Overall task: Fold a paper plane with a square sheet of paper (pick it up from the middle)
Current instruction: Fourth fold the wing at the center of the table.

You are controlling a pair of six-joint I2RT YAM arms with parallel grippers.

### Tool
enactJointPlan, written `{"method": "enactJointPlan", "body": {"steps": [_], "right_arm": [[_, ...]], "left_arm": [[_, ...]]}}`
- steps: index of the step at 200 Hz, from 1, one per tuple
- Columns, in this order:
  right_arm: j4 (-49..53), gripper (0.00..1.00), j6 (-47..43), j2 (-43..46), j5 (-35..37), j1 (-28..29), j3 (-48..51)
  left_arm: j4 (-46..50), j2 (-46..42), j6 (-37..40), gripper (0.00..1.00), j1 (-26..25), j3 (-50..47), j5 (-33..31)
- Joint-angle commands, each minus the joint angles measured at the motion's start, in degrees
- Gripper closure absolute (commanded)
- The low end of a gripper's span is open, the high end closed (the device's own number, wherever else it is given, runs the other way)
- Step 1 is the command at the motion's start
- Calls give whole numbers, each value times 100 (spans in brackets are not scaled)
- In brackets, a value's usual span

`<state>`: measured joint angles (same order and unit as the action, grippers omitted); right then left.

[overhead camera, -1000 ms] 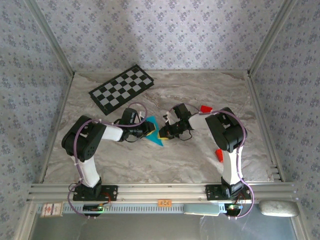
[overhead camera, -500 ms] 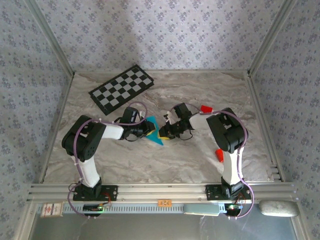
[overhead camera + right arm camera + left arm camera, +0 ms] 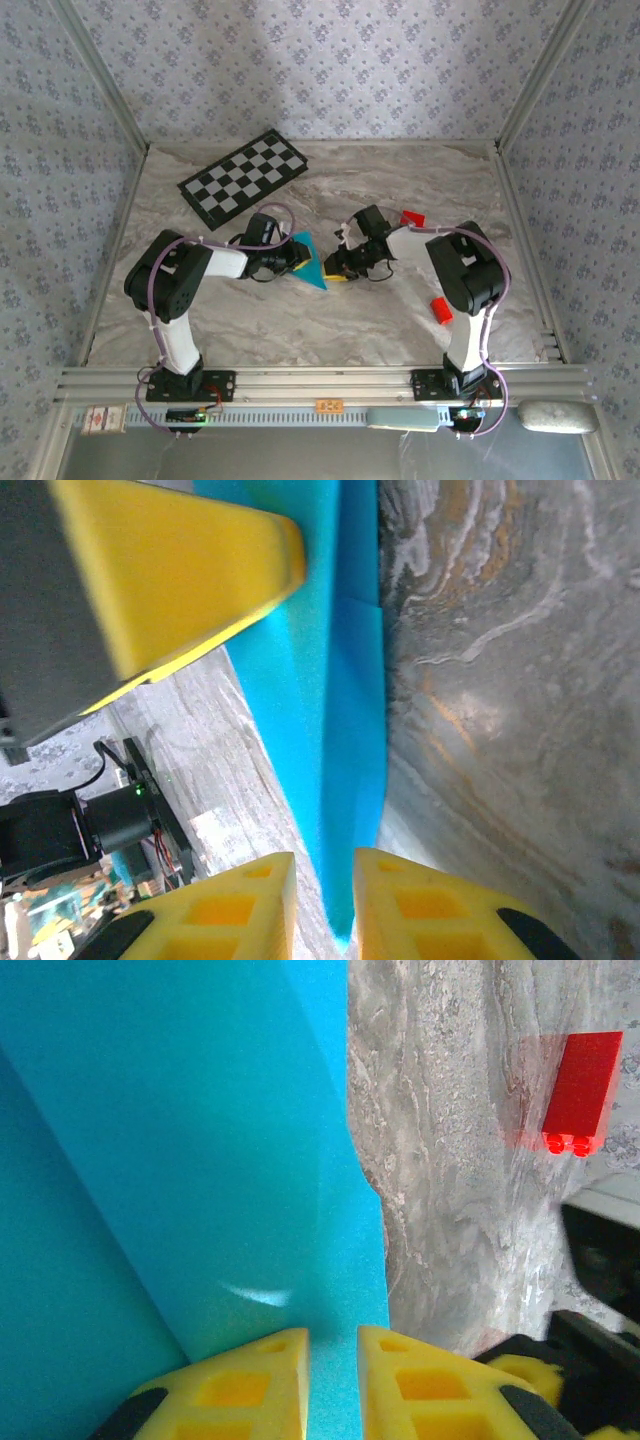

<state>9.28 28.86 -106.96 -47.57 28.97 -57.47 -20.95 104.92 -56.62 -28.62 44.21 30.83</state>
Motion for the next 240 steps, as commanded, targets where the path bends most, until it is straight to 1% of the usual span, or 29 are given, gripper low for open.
{"method": "enactJointPlan", "body": {"steps": [1, 25, 88, 119, 167, 240], "right_arm": [[341, 75, -122, 477, 637, 12, -38], [398, 73, -15, 520, 931, 54, -24], [449, 71, 180, 135, 829, 394, -209], [399, 77, 231, 30, 698, 445, -216], [468, 86, 243, -68, 738, 461, -203], [494, 86, 252, -282, 722, 494, -229]], "left_arm": [[530, 232, 46, 80, -18, -28, -288], [548, 253, 37, 81, -20, -18, -288], [560, 274, 30, 81, -19, -35, -288], [557, 274, 28, 81, -21, -44, -288], [553, 279, 19, 81, -26, -61, -288], [564, 288, 5, 81, -29, -66, -288]]}}
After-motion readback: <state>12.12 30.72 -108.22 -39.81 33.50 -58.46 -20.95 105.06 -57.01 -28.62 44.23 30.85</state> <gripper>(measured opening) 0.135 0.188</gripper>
